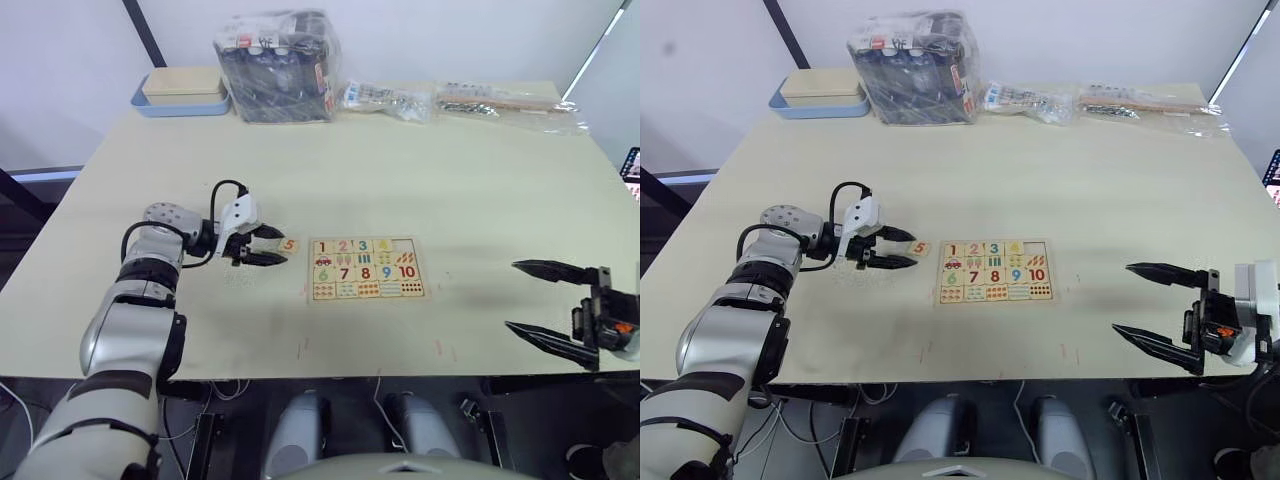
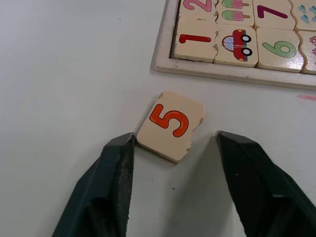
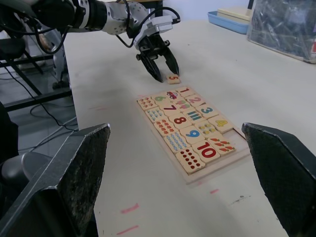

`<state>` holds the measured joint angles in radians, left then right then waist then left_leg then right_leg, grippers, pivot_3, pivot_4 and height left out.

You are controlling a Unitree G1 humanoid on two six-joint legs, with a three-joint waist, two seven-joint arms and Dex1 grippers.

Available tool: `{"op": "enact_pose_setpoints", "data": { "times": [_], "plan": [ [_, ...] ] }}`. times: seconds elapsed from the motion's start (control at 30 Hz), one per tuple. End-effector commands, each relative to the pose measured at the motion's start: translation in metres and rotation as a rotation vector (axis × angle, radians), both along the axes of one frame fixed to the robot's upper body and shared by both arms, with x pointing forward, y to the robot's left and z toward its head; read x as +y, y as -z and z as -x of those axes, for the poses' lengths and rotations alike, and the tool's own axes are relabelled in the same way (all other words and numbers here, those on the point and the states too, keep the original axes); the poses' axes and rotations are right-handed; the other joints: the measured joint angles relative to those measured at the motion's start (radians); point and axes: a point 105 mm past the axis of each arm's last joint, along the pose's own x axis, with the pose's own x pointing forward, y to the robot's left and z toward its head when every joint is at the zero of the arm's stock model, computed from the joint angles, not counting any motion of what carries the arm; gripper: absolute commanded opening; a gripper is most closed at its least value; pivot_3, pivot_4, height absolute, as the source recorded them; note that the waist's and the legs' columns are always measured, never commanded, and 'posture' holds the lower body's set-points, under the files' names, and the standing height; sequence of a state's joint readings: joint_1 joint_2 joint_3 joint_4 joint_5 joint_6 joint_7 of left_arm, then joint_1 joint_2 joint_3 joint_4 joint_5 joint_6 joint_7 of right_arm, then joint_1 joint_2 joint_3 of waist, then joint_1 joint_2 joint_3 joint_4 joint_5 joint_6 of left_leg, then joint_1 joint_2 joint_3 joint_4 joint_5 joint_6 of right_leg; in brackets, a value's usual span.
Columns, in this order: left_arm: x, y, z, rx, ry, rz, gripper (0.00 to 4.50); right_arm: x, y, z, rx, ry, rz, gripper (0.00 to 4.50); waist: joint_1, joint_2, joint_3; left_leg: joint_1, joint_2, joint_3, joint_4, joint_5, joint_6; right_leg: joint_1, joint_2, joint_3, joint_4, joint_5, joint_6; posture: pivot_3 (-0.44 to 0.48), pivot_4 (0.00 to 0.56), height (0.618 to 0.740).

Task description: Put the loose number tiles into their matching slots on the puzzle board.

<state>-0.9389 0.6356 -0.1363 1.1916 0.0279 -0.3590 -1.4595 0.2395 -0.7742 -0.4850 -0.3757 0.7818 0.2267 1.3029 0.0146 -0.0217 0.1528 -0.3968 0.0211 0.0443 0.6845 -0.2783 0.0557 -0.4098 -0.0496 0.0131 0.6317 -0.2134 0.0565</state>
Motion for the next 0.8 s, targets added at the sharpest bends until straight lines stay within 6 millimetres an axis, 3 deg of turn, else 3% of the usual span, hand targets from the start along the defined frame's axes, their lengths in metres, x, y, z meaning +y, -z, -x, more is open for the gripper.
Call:
{"op": "enact_pose_setpoints", "data": {
  "times": [0.03, 0.8],
  "plan": [
    [0.0009, -0.0020, 0.0013, -0.017, 0.024, -0.014, 3.05, 0.0013, -0.0088, 0.0024, -0.055, 0.000, -0.004, 4.50, 0.000, 0.000, 0.000, 0.000, 0.000, 0.000, 0.000, 0.000, 0.000, 0.000, 0.000, 0.000, 0.000, 0.000, 0.000, 0.000, 0.150, 0.740],
    [-0.0048, 0.0015, 0.0052, -0.011, 0.061, 0.001, 3.05, 0.0018, -0.0083, -0.0023, -0.062, 0.003, 0.007, 4.50, 0.000, 0.000, 0.000, 0.000, 0.000, 0.000, 0.000, 0.000, 0.000, 0.000, 0.000, 0.000, 0.000, 0.000, 0.000, 0.000, 0.150, 0.740]
  ]
}}
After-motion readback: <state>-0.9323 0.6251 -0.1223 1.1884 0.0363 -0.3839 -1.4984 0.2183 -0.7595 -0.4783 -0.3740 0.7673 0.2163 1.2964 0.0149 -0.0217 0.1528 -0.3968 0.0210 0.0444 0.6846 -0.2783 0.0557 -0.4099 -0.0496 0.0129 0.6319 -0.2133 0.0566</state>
